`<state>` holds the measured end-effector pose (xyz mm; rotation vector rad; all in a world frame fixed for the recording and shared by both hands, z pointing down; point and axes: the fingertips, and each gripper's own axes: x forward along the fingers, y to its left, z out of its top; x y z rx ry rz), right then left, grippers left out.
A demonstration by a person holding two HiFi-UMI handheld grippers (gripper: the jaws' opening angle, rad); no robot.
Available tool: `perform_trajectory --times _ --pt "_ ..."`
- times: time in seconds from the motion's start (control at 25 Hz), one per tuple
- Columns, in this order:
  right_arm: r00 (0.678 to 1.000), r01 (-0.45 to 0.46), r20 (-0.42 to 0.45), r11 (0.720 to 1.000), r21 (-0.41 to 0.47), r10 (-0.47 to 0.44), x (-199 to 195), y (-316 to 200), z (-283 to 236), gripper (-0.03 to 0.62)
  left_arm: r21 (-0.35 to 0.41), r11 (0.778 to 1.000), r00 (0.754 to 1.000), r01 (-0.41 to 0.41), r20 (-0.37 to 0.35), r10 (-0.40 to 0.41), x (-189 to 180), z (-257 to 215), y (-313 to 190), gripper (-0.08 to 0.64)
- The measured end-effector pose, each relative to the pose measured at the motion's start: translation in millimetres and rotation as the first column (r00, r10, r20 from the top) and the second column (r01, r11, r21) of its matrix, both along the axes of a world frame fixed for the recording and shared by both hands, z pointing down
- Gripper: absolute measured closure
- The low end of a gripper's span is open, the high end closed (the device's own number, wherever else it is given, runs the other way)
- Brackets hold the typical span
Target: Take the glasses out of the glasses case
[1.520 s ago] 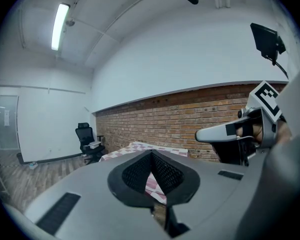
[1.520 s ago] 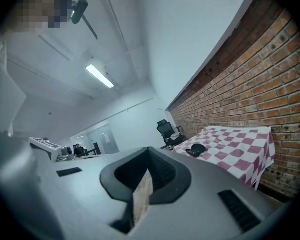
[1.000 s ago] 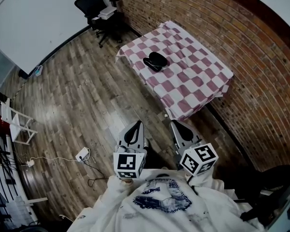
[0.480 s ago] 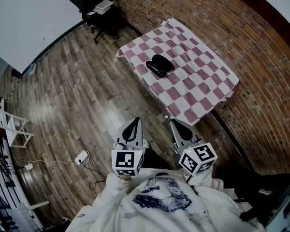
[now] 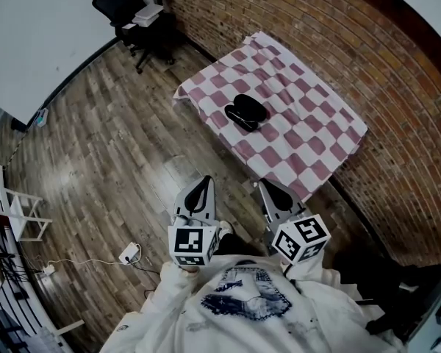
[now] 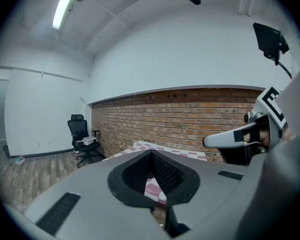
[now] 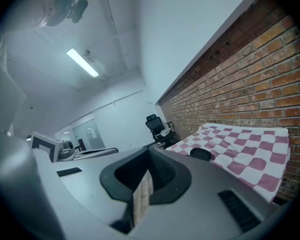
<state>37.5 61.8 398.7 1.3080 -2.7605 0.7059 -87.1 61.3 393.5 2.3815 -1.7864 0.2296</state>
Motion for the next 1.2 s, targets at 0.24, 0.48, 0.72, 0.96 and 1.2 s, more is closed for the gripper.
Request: perform_trajectory --times 0.24,0.48,0.72,0.96,1.2 --pt "1.000 -0.030 0.005 1.000 0.006 0.030 -25.7 -31.1 -1.1 0.578 0.002 1.000 1.000 -0.020 0.003 0.020 -28.3 -1.6 -30.9 0.551" --pt "0.998 -0.063 0.011 0.998 0.019 0.063 -52.4 -57.8 0.9 0.578 0.007 0.999 0.999 -0.042 0.017 0.042 -58.2 2.5 -55.0 0.551" --pt "0.997 -0.072 -0.001 0.997 0.019 0.072 -74.8 -68.8 -0.2 0.578 0.006 0.999 0.999 -0.045 -0.007 0.045 -84.1 3.2 -68.6 0.551" --pt "0.996 -0.083 -0.019 0.996 0.022 0.083 -78.2 -74.3 -1.1 0.578 0.005 0.998 0.998 -0.062 -0.028 0.062 -85.6 6.1 -74.4 0.551" --pt "0.994 -0.102 -0.024 0.995 0.011 0.103 -75.2 -82.6 1.2 0.578 -0.008 0.997 0.996 -0.082 -0.032 0.082 -83.5 8.9 -84.5 0.551"
